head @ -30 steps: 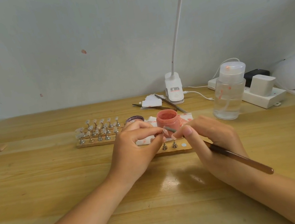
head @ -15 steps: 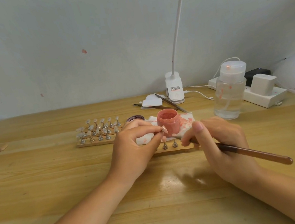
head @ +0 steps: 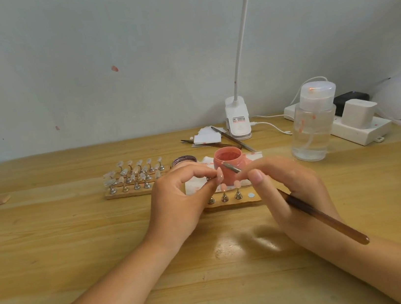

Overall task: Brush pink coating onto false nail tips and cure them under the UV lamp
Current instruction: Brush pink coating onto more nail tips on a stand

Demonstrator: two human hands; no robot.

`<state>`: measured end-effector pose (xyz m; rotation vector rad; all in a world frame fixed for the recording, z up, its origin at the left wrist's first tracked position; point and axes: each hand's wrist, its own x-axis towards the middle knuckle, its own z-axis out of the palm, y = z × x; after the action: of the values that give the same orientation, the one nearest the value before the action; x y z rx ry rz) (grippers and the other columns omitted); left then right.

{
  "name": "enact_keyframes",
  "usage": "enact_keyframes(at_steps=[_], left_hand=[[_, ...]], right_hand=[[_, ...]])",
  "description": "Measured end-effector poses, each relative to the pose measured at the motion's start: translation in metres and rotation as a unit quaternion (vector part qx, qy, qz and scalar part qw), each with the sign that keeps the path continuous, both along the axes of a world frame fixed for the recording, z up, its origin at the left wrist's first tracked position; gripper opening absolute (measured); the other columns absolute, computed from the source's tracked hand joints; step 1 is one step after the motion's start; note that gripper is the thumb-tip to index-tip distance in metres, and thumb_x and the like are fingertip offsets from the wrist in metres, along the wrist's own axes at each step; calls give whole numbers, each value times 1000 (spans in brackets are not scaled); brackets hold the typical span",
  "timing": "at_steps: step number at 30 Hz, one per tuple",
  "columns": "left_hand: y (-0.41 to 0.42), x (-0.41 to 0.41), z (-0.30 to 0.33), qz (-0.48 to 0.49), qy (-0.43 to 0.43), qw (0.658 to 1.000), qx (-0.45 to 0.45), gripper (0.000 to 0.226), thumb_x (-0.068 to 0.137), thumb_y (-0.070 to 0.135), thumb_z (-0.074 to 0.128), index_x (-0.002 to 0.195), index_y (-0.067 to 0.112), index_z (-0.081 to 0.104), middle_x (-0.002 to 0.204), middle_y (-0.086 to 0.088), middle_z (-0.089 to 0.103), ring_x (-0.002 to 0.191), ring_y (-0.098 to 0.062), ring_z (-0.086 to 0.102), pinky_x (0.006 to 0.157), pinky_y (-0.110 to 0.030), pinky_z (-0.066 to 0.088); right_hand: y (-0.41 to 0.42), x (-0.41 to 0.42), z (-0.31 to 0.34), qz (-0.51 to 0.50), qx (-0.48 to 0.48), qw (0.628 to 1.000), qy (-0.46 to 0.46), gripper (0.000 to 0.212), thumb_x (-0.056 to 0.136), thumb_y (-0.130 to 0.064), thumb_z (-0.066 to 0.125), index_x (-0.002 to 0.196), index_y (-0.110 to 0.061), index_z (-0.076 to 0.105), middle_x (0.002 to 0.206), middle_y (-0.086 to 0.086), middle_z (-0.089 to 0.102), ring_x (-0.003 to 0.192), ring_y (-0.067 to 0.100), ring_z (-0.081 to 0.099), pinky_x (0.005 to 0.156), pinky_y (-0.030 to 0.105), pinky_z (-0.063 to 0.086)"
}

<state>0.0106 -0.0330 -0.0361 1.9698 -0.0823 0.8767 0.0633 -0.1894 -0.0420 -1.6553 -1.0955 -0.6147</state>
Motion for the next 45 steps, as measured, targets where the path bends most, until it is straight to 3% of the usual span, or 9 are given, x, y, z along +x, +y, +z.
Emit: enact_keyframes(at_steps=[4, 17, 20, 25, 27, 31, 36, 40, 45], left_hand=[[0, 1, -2, 18, -13, 1000, 18, 25, 70, -1, 74, 71, 24, 68, 74, 13, 64, 78, 4, 59, 76, -6, 40], [0, 2, -1, 22, -14, 999, 24, 20, 70, 3, 75, 72, 22, 70, 73, 12, 65, 76, 2, 59, 75, -6, 40], [0, 2, -1, 26, -13, 999, 15, 28, 69, 2, 75, 69, 29, 68, 67, 18, 64, 75, 4, 59, 74, -5, 40], [1, 2, -2, 15, -3, 1000, 17, 15, 70, 7, 75, 73, 21, 71, 74, 14, 67, 77, 1, 61, 74, -5, 41], [1, 2, -2, 14, -5, 1000, 15, 17, 70, 5, 75, 73, 22, 71, 72, 16, 66, 76, 3, 61, 74, -5, 41], [1, 1, -2, 17, 3, 1000, -6, 29, 73, 3, 73, 70, 31, 67, 67, 28, 65, 76, 10, 60, 73, -3, 39], [1, 2, -2, 18, -5, 1000, 7, 31, 75, 0, 69, 76, 31, 67, 85, 11, 66, 87, 6, 58, 79, -2, 37], [2, 3, -3, 19, -9, 999, 27, 36, 77, -2, 68, 77, 34, 65, 78, 19, 64, 85, 12, 57, 78, -1, 36], [2, 4, -5, 11, -5, 999, 40, 32, 78, -2, 67, 79, 30, 67, 79, 22, 64, 84, 12, 58, 78, -1, 37]], right_hand=[[-1, 0, -2, 0, -20, 1000, -10, 48, 96, -41, 34, 72, -19, 69, 67, -14, 62, 66, -1, 56, 64, 16, 40], [0, 0, -2, -17, 11, 1000, 2, 45, 95, -38, 35, 74, -16, 69, 71, -23, 58, 66, 3, 56, 61, 23, 44], [-2, 0, -2, 11, 9, 999, 30, 53, 96, -42, 33, 67, -14, 67, 65, -14, 61, 64, 3, 57, 62, 24, 43], [0, -3, 1, -1, 15, 999, 32, 34, 92, -33, 39, 78, -22, 68, 77, -17, 63, 71, 9, 61, 64, 34, 48], [-1, -2, 0, 15, -1, 998, 58, 40, 92, -36, 38, 73, -19, 69, 73, -14, 65, 72, 8, 62, 65, 34, 49], [-4, -2, -3, 38, -2, 998, 59, 51, 94, -38, 35, 62, -14, 67, 61, -8, 64, 62, 4, 60, 63, 22, 44], [-3, 0, -1, 15, 40, 998, 42, 46, 95, -32, 34, 71, -10, 66, 74, -15, 64, 71, 12, 61, 64, 36, 49], [0, 2, 0, -10, 33, 999, 18, 39, 96, -39, 34, 79, -23, 65, 79, -34, 56, 78, 0, 57, 69, 18, 43], [1, 4, -2, -14, 6, 1000, -6, 38, 96, -36, 37, 82, -19, 68, 85, -29, 58, 79, 2, 57, 69, 21, 44]])
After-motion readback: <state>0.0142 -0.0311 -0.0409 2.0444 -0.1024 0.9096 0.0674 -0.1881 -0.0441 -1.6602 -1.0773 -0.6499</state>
